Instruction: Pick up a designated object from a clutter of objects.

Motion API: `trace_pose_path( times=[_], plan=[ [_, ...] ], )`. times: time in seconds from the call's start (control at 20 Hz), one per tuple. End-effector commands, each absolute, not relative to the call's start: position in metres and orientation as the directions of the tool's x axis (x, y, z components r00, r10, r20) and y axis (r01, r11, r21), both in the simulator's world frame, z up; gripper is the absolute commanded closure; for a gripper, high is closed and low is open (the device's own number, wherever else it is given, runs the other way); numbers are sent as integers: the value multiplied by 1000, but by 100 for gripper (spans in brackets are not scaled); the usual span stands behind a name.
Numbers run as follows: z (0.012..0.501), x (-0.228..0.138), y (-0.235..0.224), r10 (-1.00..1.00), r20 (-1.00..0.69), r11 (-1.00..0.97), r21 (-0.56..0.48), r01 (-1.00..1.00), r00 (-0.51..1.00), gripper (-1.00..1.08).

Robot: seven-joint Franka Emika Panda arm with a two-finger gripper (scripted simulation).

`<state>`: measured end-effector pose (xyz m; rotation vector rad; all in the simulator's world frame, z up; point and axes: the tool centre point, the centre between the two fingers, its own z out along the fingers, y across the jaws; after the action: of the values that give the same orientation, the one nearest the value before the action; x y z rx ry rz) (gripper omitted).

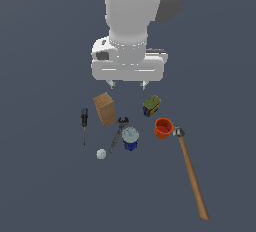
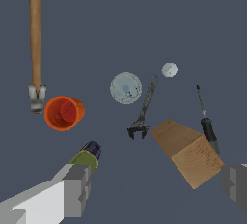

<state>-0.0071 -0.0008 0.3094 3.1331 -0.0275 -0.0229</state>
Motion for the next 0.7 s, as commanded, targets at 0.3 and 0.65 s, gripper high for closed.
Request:
trace_pose_path(
  times=[0.3, 0.65],
  plan=[
    [319, -7, -8, -25, -8, -1000, -6, -25, 1000, -92],
    [324, -7, -10, -31, -6, -999, -12, -31, 999, -92]
  ],
)
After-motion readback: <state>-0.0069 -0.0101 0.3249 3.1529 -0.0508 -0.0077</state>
